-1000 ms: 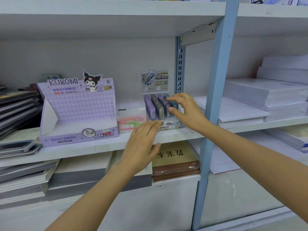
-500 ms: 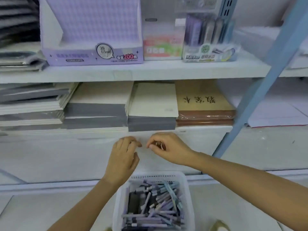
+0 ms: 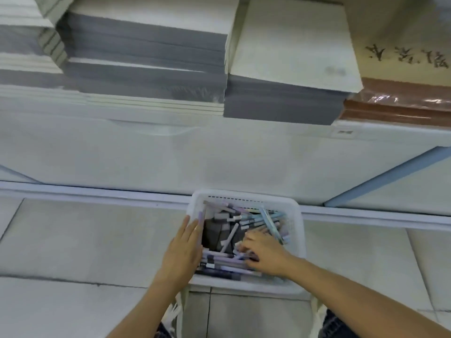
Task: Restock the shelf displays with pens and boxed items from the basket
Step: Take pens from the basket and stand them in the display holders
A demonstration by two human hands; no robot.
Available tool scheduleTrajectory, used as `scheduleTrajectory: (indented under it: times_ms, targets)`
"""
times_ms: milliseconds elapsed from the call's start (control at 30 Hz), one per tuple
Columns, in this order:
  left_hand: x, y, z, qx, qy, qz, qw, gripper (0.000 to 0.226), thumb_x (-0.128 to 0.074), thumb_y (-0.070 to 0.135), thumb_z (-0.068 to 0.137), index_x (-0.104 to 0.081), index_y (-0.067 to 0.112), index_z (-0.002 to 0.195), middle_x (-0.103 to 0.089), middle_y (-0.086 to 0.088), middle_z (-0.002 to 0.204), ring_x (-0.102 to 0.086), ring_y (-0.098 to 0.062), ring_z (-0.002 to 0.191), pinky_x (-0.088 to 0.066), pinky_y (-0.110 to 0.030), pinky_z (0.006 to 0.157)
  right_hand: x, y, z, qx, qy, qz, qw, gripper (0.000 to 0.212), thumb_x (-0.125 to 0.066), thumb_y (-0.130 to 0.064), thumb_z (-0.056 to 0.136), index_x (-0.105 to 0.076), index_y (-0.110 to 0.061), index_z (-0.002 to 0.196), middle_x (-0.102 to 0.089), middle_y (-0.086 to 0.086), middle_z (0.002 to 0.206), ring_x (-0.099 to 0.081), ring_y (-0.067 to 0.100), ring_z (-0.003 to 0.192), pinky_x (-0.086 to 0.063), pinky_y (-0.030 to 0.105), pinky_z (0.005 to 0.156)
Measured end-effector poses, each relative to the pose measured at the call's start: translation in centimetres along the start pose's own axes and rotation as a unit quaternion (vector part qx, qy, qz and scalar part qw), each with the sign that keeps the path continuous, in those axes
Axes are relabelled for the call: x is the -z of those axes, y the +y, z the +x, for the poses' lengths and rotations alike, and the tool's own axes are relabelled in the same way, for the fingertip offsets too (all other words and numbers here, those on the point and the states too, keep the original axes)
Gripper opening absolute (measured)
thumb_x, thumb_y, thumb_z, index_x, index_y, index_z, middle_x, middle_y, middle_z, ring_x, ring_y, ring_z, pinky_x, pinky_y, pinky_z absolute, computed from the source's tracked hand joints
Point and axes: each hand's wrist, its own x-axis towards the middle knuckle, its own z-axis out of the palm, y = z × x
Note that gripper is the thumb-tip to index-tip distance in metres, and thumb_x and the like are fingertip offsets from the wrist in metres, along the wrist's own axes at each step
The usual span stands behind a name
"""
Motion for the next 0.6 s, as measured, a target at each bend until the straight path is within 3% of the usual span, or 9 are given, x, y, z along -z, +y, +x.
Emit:
scheduleTrajectory:
  times_ms: [100, 167, 300, 367, 467, 600]
  targets:
    - [0.1, -0.7, -0.4, -0.047, 0.036, -0.004, 0.998, 0.036, -0.044, 0.022, 0.098, -0.059, 0.009, 0.127, -0.046, -0.010, 0.146, -0.024, -0.030, 0.145, -0.036, -0.044, 0.112, -0.7, -0.2, 0.2, 0.029, 0.054, -0.041, 0.997, 0.033, -0.057, -0.040, 0.090, -0.061, -0.020, 0.116, -0.053, -0.001, 0.120, -0.046, 0.017, 0.112, -0.034, 0.031, 0.091]
    - [0.1, -1.2, -0.7, -0.075, 0.051, -0.002, 0.996, 0.036, -0.039, 0.026, 0.095, -0.069, 0.013, 0.109, -0.057, -0.010, 0.136, -0.037, -0.032, 0.139, -0.045, -0.046, 0.103, -0.9, -0.8, 0.6, 0.044, 0.060, -0.037, 0.997, 0.033, -0.056, -0.040, 0.090, -0.061, -0.021, 0.116, -0.056, -0.003, 0.120, -0.047, 0.017, 0.113, -0.034, 0.031, 0.094]
    - [-0.5, -1.7, -0.8, -0.058, 0.057, 0.001, 0.997, 0.034, -0.040, 0.027, 0.098, -0.065, 0.015, 0.117, -0.046, -0.006, 0.147, -0.023, -0.025, 0.146, -0.042, -0.042, 0.106, -1.8, -2.2, 1.3, 0.036, -0.057, -0.068, 0.995, 0.040, -0.054, -0.038, 0.094, -0.052, -0.017, 0.128, -0.057, 0.006, 0.123, -0.048, 0.023, 0.114, -0.036, 0.036, 0.098]
    - [-0.9, -1.7, -0.9, -0.039, 0.039, 0.013, 0.998, 0.030, -0.048, 0.023, 0.099, -0.060, 0.017, 0.126, -0.036, -0.002, 0.154, -0.008, -0.019, 0.149, -0.037, -0.038, 0.110, -1.8, -2.6, 1.9, 0.019, -0.085, -0.085, 0.992, 0.039, -0.052, -0.035, 0.095, -0.050, -0.013, 0.127, -0.058, 0.011, 0.122, -0.050, 0.028, 0.113, -0.038, 0.040, 0.099]
    - [-0.9, -1.6, -0.9, -0.028, 0.003, 0.042, 0.999, 0.036, -0.044, 0.028, 0.101, -0.049, 0.022, 0.137, -0.021, 0.004, 0.160, 0.009, -0.014, 0.149, -0.028, -0.031, 0.115, -1.4, -2.9, 2.6, -0.005, -0.133, -0.089, 0.987, 0.040, -0.050, -0.038, 0.096, -0.049, -0.010, 0.124, -0.060, 0.014, 0.117, -0.054, 0.031, 0.108, -0.036, 0.042, 0.101]
    - [-0.6, -1.6, -1.1, -0.023, -0.024, 0.072, 0.997, 0.041, -0.038, 0.033, 0.103, -0.039, 0.027, 0.143, -0.008, 0.008, 0.162, 0.019, -0.012, 0.147, -0.019, -0.028, 0.118, -0.9, -3.3, 2.5, -0.007, -0.168, -0.089, 0.982, 0.038, -0.048, -0.036, 0.097, -0.048, -0.007, 0.122, -0.060, 0.015, 0.114, -0.055, 0.031, 0.103, -0.032, 0.044, 0.105]
